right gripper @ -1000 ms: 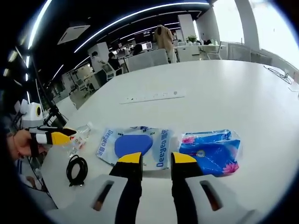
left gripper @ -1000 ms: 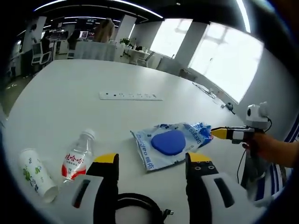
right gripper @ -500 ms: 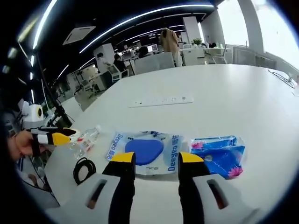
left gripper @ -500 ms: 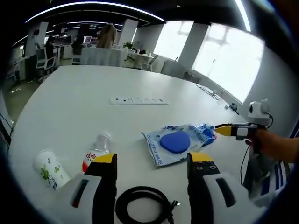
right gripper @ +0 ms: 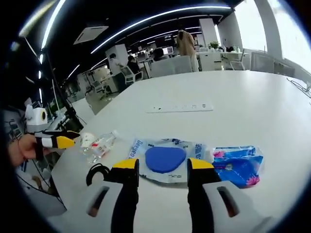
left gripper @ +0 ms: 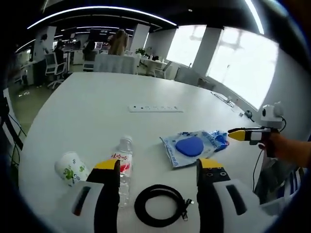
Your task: Arrange the tabletop items into an orderly group along one side of the table until the central work area is clear of visible clutter.
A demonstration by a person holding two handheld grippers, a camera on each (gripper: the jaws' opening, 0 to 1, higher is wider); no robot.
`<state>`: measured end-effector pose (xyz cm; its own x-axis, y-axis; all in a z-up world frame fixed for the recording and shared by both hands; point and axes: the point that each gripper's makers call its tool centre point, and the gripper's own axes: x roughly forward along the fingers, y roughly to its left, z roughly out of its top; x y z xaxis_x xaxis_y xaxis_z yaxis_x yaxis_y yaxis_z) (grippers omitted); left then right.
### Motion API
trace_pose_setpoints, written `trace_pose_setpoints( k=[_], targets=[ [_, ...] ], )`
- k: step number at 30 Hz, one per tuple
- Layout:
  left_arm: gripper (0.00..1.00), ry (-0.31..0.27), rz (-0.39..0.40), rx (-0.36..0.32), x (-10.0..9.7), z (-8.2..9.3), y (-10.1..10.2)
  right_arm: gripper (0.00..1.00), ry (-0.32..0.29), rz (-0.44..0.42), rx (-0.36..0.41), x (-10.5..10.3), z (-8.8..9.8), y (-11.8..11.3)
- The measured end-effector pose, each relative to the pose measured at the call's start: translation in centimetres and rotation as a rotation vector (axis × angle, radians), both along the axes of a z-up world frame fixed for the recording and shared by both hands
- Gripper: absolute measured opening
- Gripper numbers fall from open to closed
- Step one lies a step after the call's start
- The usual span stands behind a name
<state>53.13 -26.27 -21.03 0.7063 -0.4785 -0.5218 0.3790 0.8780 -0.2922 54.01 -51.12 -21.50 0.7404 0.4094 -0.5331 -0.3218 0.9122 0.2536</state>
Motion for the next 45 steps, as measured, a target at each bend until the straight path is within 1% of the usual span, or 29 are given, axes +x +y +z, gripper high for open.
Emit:
trace_pose_setpoints(
  k=[8, 13, 20, 28, 32, 33, 38, 43, 45],
  targets=[
    [0.65, -0.005, 0.028, 0.012, -1.3, 0.4, 1.8, 0.38, -0.005, 0.045, 0.001, -0.9, 0.7, 2.0],
    [0.65, -0.007, 0.046, 0.017, -2.3, 0.6, 2.9, 0.39, -0.002, 0.082, -0.002, -1.6, 0.8, 3.7],
    [0.65, -0.001, 0.069, 0.021, -3.7, 0.4, 4.2, 0.39, 0.009, 0.128, -0.001, -2.5, 0.5, 5.9],
    [0.65, 0.017, 0.091, 0.033, -5.2, -0.3, 5.3, 0.41, 0.035, 0.202, 0.002, -3.8, -0.3, 9.1],
    [0.65, 0.031, 0.097, 0.051, -5.9, -0.9, 5.6, 0.42, 0.052, 0.243, -0.002, -4.4, -1.0, 10.8],
    [0.65, 0.034, 0.098, 0.052, -6.1, -1.1, 5.7, 0.42, 0.057, 0.259, -0.003, -4.7, -1.2, 11.5],
    [0.65, 0.058, 0.094, 0.070, -7.0, -2.1, 5.6, 0.45, 0.087, 0.319, -0.019, -5.7, -2.3, 13.5],
    [0.64, 0.077, 0.086, 0.086, -7.5, -3.1, 5.4, 0.46, 0.107, 0.359, -0.039, -6.3, -3.1, 14.9],
    [0.65, 0.084, 0.084, 0.096, -7.6, -3.6, 5.2, 0.46, 0.106, 0.363, -0.041, -6.3, -3.4, 15.4]
  ],
)
